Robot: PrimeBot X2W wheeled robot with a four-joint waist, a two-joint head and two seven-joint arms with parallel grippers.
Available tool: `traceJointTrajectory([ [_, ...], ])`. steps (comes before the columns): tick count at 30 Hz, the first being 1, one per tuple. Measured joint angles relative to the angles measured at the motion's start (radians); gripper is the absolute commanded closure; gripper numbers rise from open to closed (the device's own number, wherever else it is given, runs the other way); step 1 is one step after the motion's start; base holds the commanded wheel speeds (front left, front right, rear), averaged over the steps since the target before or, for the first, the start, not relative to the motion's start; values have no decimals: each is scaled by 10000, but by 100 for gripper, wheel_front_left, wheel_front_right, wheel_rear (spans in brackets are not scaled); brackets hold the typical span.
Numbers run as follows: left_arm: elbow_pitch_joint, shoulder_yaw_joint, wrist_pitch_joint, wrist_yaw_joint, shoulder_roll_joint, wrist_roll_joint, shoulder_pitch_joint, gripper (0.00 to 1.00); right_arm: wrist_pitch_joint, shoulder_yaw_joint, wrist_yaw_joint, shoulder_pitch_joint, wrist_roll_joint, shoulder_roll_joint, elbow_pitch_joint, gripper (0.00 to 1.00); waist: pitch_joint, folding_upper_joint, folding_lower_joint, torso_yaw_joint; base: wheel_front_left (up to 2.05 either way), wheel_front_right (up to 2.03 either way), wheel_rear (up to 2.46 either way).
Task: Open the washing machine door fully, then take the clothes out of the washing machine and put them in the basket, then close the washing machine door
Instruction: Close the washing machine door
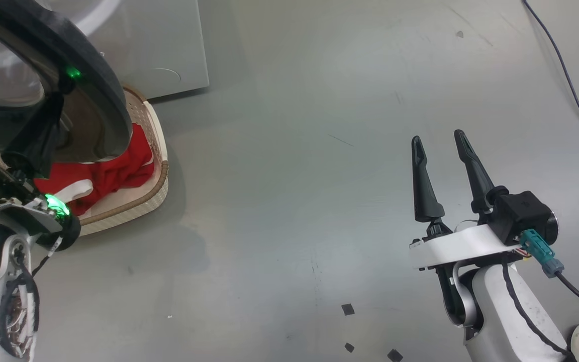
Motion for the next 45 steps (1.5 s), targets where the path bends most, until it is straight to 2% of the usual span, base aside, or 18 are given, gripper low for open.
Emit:
traceJointTrajectory([
  [6,240,-290,4,-27,-199,92,0,100,0,-144,-2,0,-50,17,-77,0,-99,0,0,300,0,0,0],
  [15,466,-1221,476,-648,-215,809,650,100,0,-336,13,0,-219,17,-81,0,-417,0,0,1114,0,0,0],
  [18,593,-1609,410,-1053,36,1737,1089,100,0,-368,100,1,-332,-52,-77,0,-599,0,0,1548,0,0,0],
  [24,589,-1862,-368,-1931,573,3536,1358,100,0,-397,219,53,-407,-136,-59,0,-896,0,0,2227,0,0,0],
  [27,577,-2157,-949,-2303,1114,5083,1463,100,0,-397,280,73,-430,-173,4,0,-1056,0,0,2558,0,0,0],
  [29,525,-2316,-1406,-2316,1429,6027,1540,100,0,-397,326,94,-433,-199,40,0,-1167,0,0,2769,0,0,0],
  [33,320,-2508,-2311,-2387,1588,7394,1679,100,0,-395,391,160,-487,-207,65,0,-1392,0,0,3157,0,0,0],
  [37,267,-2539,-3129,-2387,1482,7823,1912,100,0,-343,462,267,-502,-224,138,0,-1606,0,0,3499,0,0,0],
  [45,67,-2721,-4730,-2387,1639,9812,2456,100,0,-211,602,278,-577,-261,205,0,-1971,0,0,3965,0,0,0],
])
